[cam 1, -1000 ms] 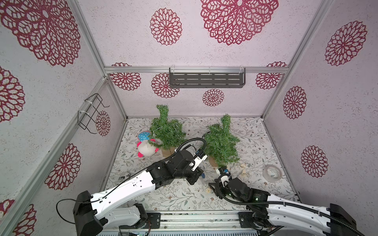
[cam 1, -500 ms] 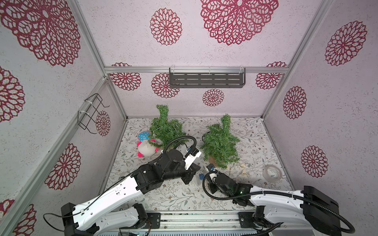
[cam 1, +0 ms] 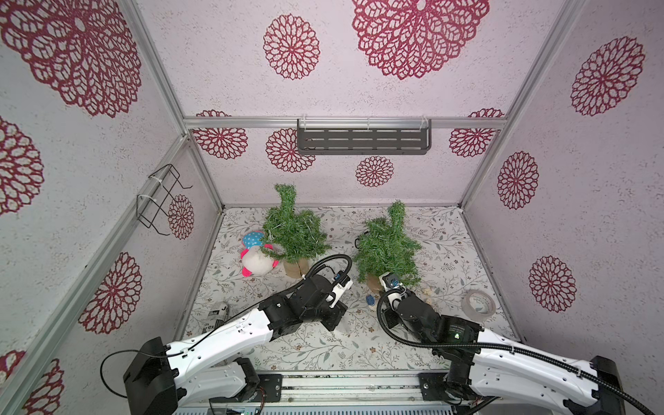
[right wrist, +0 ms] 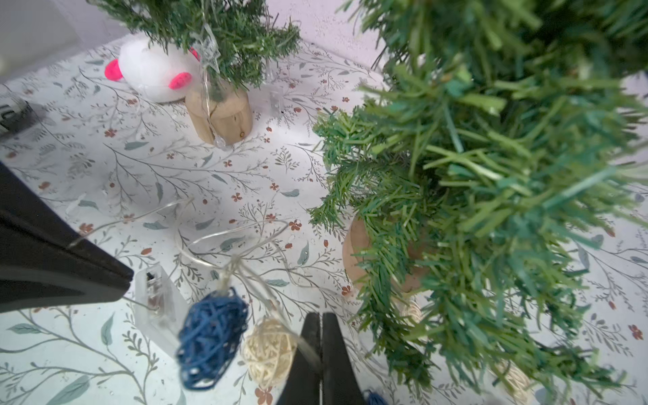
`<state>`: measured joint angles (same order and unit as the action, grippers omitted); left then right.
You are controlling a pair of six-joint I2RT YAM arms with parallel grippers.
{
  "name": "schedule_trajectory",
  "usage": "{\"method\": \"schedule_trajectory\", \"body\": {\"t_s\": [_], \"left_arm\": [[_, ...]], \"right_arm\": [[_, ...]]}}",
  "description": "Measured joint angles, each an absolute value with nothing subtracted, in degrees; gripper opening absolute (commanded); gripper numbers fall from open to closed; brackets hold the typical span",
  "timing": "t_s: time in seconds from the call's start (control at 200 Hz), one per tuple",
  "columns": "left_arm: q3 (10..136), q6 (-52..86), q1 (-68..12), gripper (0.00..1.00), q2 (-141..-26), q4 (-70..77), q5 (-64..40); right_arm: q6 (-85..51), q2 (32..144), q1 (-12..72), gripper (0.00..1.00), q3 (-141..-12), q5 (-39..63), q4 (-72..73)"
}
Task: Wrap string light around the christmas tree
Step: Pick up the light string from the center of the board.
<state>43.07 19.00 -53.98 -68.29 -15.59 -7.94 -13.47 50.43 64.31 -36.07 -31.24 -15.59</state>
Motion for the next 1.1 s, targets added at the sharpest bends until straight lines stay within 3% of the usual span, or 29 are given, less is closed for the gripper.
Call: {"method": "schedule_trajectory", "body": {"t_s": [0.3,0.555,0.831,0.936,1.101], "left_arm": [[39.8,20.6,-54.2,0.5,-68.1,-11.7,-7.6],[33.8,24.8,-54.3,0.73,-61.5,-9.1,-6.7],[33.8,24.5,-54.3,0.83,-60.8,-10.3,-2.1],[33.2,24.2,-54.3,0.96,-55.4,-9.0,-2.9],[33.3,25.2,-54.3,0.93,-50.9,-5.8,-7.4]], "right_arm": [[-12.0,47.7,60.2,0.0,-38.0,-30.8,-20.8],[-12.0,45.0,58.2,0.0,-40.2,-28.7,-21.5],[-11.5,44.6,57.7,0.0,-45.4,-27.4,-22.5],[-11.5,44.8,57.6,0.0,-45.4,-26.9,-22.7],[-11.6,45.5,56.9,0.0,-44.2,-26.8,-21.8]]}}
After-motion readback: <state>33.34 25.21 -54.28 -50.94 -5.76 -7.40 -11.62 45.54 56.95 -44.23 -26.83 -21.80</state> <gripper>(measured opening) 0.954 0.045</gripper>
